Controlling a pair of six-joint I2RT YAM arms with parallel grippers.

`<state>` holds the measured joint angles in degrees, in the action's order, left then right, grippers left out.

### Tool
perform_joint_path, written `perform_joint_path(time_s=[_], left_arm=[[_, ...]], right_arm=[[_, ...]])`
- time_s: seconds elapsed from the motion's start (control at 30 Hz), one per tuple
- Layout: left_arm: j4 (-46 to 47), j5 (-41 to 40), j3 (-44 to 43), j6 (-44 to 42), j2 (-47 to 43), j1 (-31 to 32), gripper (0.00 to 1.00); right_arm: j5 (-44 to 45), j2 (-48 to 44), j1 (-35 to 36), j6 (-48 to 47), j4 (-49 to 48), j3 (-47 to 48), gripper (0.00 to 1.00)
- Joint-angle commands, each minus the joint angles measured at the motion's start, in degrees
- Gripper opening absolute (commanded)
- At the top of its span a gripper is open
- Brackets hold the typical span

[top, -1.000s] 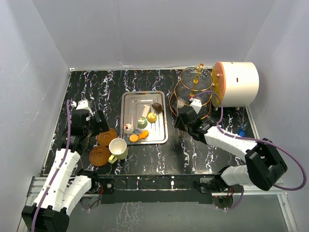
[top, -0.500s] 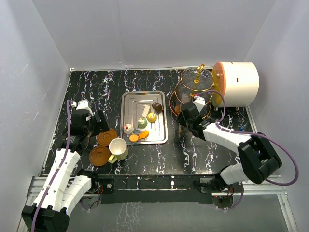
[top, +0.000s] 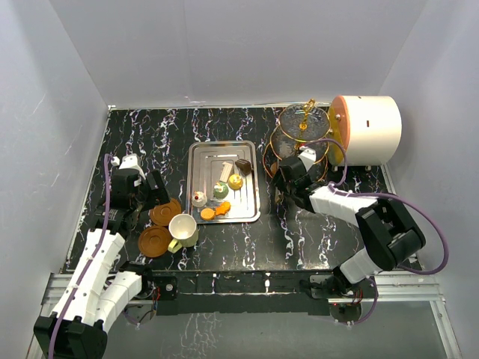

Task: Serve the afternoon tea
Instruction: Place the desert on the desert table.

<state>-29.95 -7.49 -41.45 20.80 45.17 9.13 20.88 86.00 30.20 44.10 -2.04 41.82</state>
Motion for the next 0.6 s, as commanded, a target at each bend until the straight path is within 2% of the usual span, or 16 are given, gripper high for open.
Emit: perform_joint_path(time_s=[0.0,0.23,0.57], left_arm=[[0.56,0.66,0.01,-0.44,-0.04,0.19,0.99],[0.6,0.69,0.06,-0.49,0.1,0.19,0.99],[0.73,0.72,0.07,-0.49,0.1,0.19,0.99]], right_arm=[[-0.77,0.55,-0.55,0.64,-5.37,3.33,0.46],[-2.12,-3.12,-0.79,0.16,-3.49,2.02,0.55],[-7.81,-9.39,-1.03,0.6,3.04,0.26,0.54]])
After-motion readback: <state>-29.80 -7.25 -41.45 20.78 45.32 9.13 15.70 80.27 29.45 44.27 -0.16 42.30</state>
